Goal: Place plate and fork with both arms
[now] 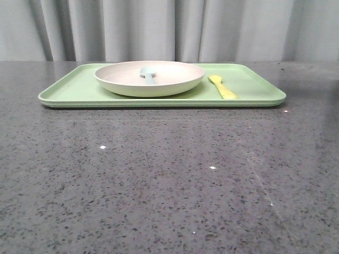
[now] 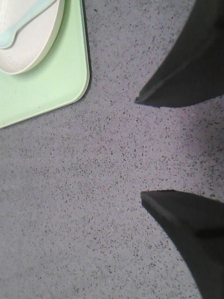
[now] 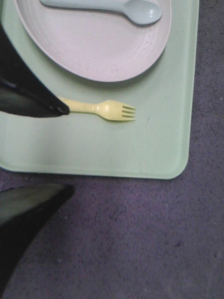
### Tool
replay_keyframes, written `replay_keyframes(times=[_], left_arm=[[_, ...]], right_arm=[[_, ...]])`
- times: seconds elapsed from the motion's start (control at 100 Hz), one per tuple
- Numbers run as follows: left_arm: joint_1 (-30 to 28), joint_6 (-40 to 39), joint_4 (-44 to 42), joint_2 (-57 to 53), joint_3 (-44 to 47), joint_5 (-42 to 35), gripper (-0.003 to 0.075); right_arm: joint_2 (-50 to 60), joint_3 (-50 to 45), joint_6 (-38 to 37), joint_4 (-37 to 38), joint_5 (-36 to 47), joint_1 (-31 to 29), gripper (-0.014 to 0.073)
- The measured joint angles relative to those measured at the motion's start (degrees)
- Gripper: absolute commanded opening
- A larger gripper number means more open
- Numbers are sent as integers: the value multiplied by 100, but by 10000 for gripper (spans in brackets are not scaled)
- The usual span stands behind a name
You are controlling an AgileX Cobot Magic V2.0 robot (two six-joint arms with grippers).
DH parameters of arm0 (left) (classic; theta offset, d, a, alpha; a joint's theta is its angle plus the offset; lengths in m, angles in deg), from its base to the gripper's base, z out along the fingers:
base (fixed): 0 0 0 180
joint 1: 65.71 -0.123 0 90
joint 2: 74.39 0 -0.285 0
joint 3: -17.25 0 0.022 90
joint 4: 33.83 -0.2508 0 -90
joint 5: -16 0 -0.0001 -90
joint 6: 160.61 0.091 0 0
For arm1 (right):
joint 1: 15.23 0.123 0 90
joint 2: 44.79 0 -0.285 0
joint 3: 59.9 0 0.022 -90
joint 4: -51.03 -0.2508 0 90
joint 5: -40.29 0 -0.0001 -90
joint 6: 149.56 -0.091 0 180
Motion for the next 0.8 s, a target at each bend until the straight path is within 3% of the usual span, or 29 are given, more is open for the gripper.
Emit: replay_keyframes(times=[0.8], left_arm=[[0, 0, 0, 0, 0, 0, 386]], right_arm=[[4344, -4131, 0, 395, 168, 0, 351]])
